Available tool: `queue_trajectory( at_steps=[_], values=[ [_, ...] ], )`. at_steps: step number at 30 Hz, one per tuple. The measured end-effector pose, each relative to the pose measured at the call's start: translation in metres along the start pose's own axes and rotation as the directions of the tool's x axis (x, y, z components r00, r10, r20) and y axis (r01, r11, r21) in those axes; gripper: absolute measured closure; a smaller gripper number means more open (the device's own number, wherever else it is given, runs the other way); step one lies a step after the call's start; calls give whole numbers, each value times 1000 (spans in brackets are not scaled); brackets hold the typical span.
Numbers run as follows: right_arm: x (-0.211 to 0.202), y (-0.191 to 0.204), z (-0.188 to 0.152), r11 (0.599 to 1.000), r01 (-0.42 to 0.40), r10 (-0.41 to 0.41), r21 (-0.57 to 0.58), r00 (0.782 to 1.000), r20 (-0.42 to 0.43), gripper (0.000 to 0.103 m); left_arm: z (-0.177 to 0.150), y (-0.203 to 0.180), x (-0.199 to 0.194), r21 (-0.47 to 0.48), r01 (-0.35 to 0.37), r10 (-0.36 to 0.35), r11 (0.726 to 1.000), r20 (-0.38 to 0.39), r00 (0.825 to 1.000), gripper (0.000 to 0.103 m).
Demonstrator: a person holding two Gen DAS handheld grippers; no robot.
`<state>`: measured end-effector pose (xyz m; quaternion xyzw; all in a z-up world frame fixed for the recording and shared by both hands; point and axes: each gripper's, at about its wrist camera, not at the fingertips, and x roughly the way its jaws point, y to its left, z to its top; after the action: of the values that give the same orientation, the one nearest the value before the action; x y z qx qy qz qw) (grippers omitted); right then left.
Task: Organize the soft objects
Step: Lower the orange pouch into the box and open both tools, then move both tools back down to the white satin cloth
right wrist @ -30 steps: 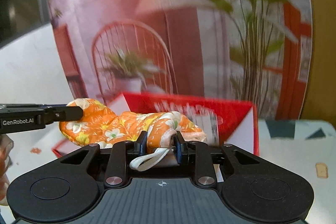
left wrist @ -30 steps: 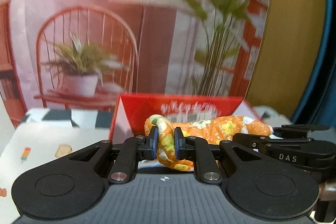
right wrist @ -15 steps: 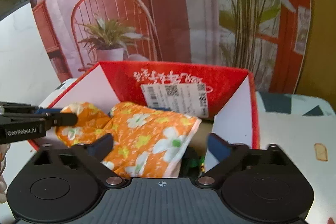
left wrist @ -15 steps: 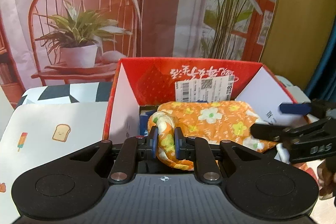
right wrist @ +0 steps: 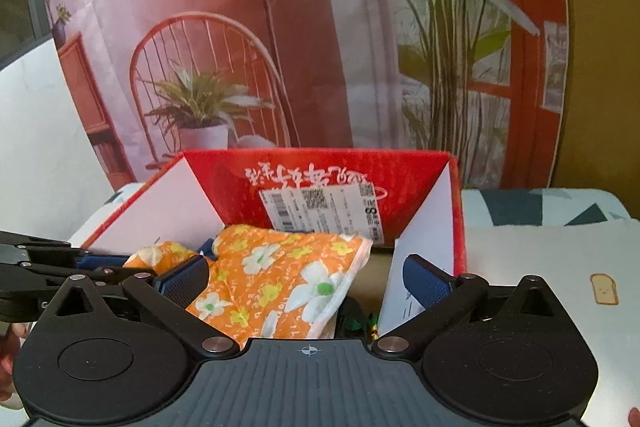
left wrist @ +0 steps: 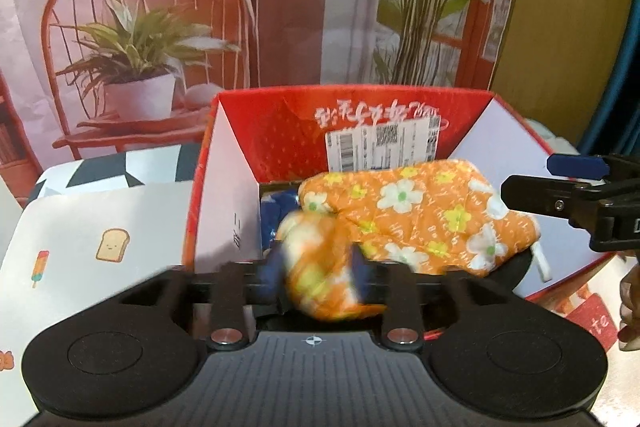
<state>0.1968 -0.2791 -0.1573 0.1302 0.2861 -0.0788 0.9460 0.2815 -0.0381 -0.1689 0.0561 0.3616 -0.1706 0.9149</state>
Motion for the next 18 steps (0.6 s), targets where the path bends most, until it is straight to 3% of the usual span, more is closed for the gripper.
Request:
queue_trajectory(
  at_steps=[1, 4, 6, 12, 18],
  values=[
    [-2, 0, 0, 1000, 4, -4, -2, 1000, 10, 0, 0, 0, -5, -3, 4, -4, 1000, 23, 1000, 31],
    [-11, 0, 0, 1000, 14, -14, 1, 999, 37, 0, -1, 0, -25, -15, 19, -17, 1000, 93, 995, 10],
    [-20, -1, -2, 1000, 4, -5, 12, 998, 62, 0, -2, 0, -39, -25, 25, -22, 999, 130, 991, 6],
    [-50, 10, -16, 995, 94, -90, -17, 985, 146, 0, -20, -2, -77, -31, 32, -26, 999, 166, 986, 3],
    [-82, 11, -41, 999, 46, -50, 25, 981, 189, 0, -60, -6, -111, -42, 27, -19, 999, 187, 982, 0]
  ],
)
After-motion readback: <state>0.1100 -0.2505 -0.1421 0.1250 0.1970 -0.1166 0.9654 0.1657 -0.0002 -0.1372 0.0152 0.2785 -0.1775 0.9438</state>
